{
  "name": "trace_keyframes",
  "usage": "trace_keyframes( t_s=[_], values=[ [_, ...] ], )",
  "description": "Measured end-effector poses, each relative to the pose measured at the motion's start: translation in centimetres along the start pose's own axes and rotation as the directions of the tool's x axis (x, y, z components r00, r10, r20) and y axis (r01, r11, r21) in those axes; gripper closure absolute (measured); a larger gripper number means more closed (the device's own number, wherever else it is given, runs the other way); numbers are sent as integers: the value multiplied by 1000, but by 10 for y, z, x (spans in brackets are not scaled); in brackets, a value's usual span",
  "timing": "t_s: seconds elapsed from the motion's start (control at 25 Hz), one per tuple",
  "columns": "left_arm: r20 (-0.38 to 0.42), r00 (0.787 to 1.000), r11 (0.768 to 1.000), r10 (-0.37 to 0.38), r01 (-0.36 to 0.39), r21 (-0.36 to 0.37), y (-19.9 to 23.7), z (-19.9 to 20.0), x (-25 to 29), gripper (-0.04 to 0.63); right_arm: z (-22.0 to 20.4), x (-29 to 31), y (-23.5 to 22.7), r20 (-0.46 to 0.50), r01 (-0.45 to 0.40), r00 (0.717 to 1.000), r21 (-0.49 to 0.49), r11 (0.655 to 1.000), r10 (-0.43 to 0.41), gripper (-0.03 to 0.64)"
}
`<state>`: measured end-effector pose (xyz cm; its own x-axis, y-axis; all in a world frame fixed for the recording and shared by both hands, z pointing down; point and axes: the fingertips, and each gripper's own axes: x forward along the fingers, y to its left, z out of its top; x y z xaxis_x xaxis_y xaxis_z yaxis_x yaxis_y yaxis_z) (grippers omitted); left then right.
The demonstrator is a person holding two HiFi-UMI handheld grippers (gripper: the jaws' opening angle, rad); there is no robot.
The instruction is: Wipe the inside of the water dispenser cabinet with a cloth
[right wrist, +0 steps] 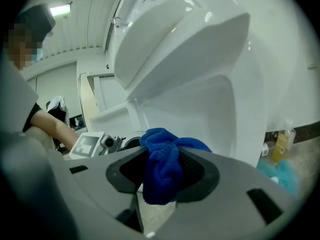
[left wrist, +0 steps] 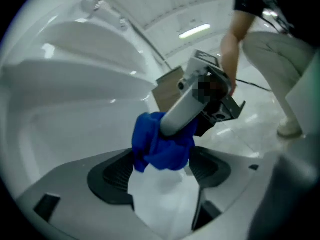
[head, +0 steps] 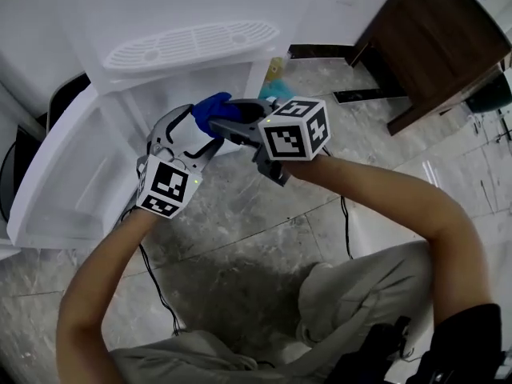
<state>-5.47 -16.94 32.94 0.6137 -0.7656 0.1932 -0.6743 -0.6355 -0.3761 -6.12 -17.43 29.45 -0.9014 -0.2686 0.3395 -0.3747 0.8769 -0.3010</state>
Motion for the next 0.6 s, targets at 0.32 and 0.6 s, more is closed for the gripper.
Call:
trace_keyframes(
  t_s=[0.32, 0.6],
  values=[
    [-88, 990, 934, -110, 133, 330, -36, 13, 25, 261, -24, -10, 0, -24, -110, 993, 131, 985, 114, 476],
    [-165, 977, 936, -133, 179, 303, -42, 6, 36, 352, -36, -10, -12, -37, -156, 985, 223, 962, 168, 449]
  ],
)
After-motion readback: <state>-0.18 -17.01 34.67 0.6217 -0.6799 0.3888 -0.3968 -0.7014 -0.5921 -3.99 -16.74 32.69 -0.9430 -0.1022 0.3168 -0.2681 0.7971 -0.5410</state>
